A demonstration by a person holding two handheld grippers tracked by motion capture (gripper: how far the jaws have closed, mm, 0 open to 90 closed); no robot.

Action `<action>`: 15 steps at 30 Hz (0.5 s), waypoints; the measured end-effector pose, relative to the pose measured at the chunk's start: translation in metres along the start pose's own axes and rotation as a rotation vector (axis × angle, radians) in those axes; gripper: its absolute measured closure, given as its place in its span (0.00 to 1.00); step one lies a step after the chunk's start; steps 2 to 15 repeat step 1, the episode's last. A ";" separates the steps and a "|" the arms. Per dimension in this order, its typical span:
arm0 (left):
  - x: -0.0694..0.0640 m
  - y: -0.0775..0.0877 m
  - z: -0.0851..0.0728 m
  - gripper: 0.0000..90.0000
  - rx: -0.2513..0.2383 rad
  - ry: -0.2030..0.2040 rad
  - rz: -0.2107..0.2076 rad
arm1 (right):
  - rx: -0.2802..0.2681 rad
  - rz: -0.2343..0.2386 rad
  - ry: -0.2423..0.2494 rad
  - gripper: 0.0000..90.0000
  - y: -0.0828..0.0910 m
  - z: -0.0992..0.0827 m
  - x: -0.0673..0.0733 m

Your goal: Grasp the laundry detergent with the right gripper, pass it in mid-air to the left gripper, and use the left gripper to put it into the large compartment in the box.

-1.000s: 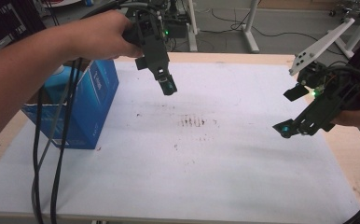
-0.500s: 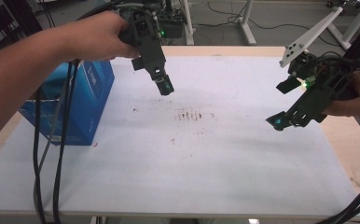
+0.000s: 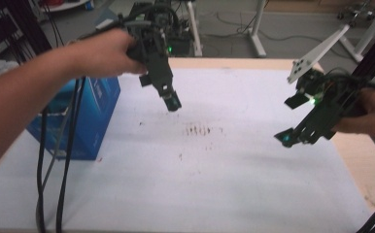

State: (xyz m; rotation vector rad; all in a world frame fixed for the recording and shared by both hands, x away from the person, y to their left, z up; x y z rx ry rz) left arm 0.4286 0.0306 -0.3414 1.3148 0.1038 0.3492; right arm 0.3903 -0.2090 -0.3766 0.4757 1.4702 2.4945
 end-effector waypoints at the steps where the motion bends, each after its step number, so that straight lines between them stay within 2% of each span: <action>1: 0.000 -0.002 0.000 0.02 -0.006 0.001 -0.002 | -0.005 -0.001 -0.002 0.01 -0.001 0.000 0.000; 15: 0.000 -0.002 0.000 0.02 -0.006 0.001 -0.002 | -0.005 -0.001 -0.002 0.01 -0.001 0.000 0.000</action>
Point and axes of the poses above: each handheld gripper's, and its own axes: y roughly backward along the jaws, z roughly out of its top, x roughly to its left, the point moved 8 cm from there along -y, roughly forward along the jaws, and after that the axes turned 11 degrees about z, right-handed, at the moved point
